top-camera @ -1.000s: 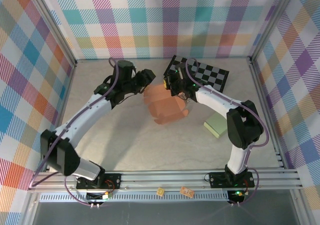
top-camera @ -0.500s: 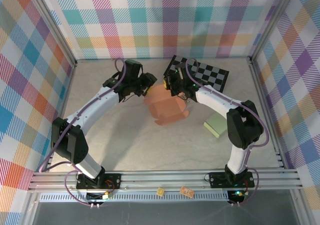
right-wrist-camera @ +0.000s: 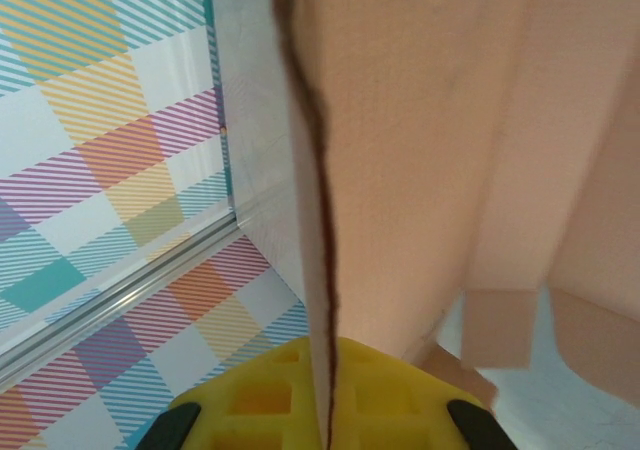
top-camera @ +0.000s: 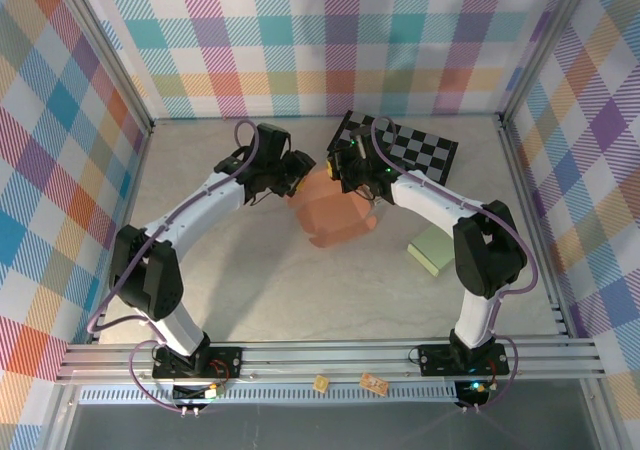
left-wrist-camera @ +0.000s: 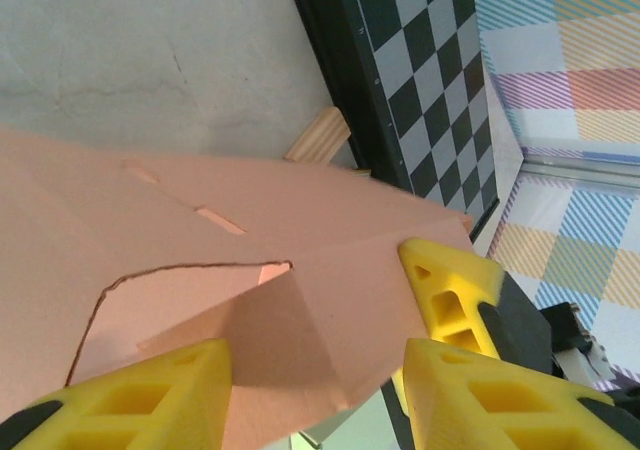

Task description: Fold the paper box

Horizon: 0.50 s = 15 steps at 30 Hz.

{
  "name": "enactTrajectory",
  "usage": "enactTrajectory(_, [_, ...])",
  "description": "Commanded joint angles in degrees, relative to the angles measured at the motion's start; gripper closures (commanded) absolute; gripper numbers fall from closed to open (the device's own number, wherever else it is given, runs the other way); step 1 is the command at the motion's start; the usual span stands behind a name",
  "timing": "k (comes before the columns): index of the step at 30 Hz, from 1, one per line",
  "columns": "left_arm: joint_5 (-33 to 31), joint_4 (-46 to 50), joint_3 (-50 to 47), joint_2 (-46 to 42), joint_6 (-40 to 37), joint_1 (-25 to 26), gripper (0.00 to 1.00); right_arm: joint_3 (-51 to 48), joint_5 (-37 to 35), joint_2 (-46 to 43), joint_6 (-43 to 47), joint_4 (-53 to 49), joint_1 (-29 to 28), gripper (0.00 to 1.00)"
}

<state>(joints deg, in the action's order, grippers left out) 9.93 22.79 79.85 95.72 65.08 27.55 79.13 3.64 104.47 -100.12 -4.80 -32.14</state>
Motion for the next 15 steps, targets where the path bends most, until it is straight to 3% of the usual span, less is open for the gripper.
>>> enactTrajectory(1, [1.58, -2.03, 1.33, 1.43, 2.17, -0.15, 0.52, 1.29, 0.93, 0.69, -0.65, 1.15, 0.15, 1.0])
enactTrajectory(8, [0.35, -5.72, -0.04, 1.65, 5.41, -0.3, 0.56, 1.29, 1.11, 0.61, -0.2, 1.62, -0.64, 1.0])
enactTrajectory(15, [0.48, -12.53, -1.76, 1.81, 9.85, -1.08, 0.72, -0.19, 0.94, 0.37, 0.51, 2.03, -1.26, 1.0])
